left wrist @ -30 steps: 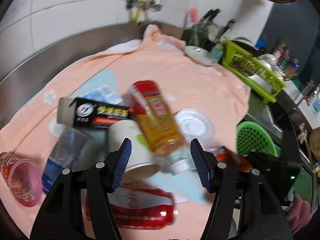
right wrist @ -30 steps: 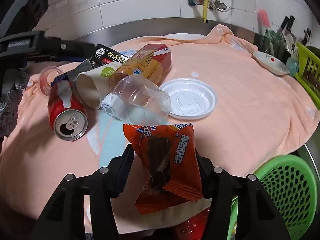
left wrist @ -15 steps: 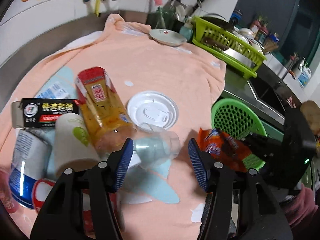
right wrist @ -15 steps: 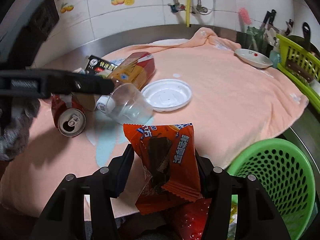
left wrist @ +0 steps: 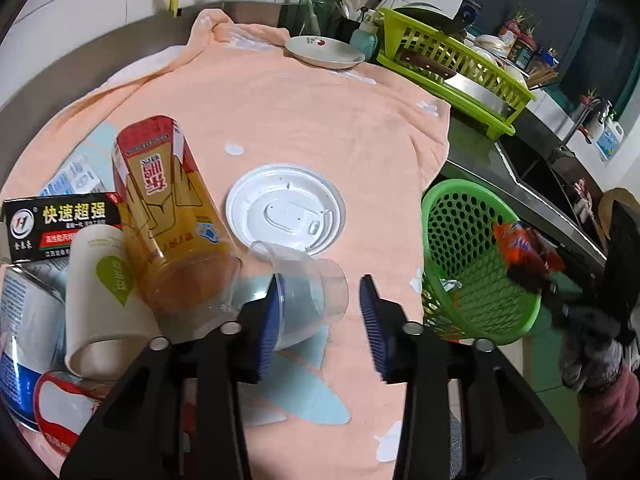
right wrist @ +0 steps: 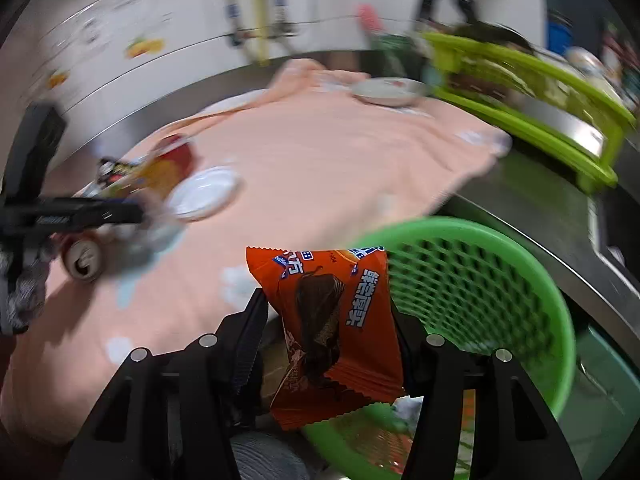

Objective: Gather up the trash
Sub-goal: 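Carry the orange wrapper to the green basket and release it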

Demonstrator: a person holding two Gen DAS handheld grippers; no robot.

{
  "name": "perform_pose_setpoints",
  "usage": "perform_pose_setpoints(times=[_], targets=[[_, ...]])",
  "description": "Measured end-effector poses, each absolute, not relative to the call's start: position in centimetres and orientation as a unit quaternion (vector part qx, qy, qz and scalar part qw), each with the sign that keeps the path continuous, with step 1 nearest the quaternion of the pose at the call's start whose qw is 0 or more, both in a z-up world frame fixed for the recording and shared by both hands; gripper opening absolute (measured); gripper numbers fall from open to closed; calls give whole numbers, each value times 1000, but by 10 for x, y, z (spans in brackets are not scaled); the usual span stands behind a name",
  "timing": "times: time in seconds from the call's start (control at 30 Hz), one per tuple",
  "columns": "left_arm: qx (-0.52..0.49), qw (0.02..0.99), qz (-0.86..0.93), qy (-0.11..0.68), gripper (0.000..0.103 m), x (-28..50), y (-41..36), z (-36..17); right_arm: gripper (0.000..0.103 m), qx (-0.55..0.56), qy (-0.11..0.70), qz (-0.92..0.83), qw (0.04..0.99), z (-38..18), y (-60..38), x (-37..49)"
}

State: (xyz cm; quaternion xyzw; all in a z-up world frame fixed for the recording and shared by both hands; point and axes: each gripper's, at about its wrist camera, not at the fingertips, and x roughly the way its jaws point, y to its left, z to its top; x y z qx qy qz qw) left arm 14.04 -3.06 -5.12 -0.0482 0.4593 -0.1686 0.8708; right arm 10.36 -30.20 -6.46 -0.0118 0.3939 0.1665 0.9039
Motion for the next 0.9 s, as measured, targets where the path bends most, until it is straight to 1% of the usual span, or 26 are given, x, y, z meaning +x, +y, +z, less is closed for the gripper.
perform_pose_setpoints(times=[0.07,0.13,0.17,0.27,0.33,0.4,0.5,0.6,0.63,0.9], targets=[[-45,870,-168,461,30,140,-33,-53,53,-8,396,143,907,-66,-320,105],[-44,870,-171,460,18,140,-34,-54,53,0,403,120,907,-70,-339,110],[-45,869,-173,461,15,140,-34,-55,53,2,407,114,906,-72,-344,112],[-41,870,-176,459,12,140,-37,-55,53,9,419,93,903,-80,-357,120],[-34,870,-178,458,8,138,-41,-55,53,20,427,82,900,-88,-364,125],[-33,871,-181,456,7,136,-43,-52,55,21,431,80,898,-94,-367,132],[-29,872,-186,452,6,133,-45,-49,61,22,435,67,898,-102,-371,140],[-28,873,-191,448,5,130,-45,-45,73,18,429,59,901,-105,-374,145],[-28,873,-194,446,3,128,-45,-44,79,18,428,56,902,-106,-375,147],[-26,875,-193,442,3,124,-44,-41,80,42,414,44,908,-105,-389,145]])
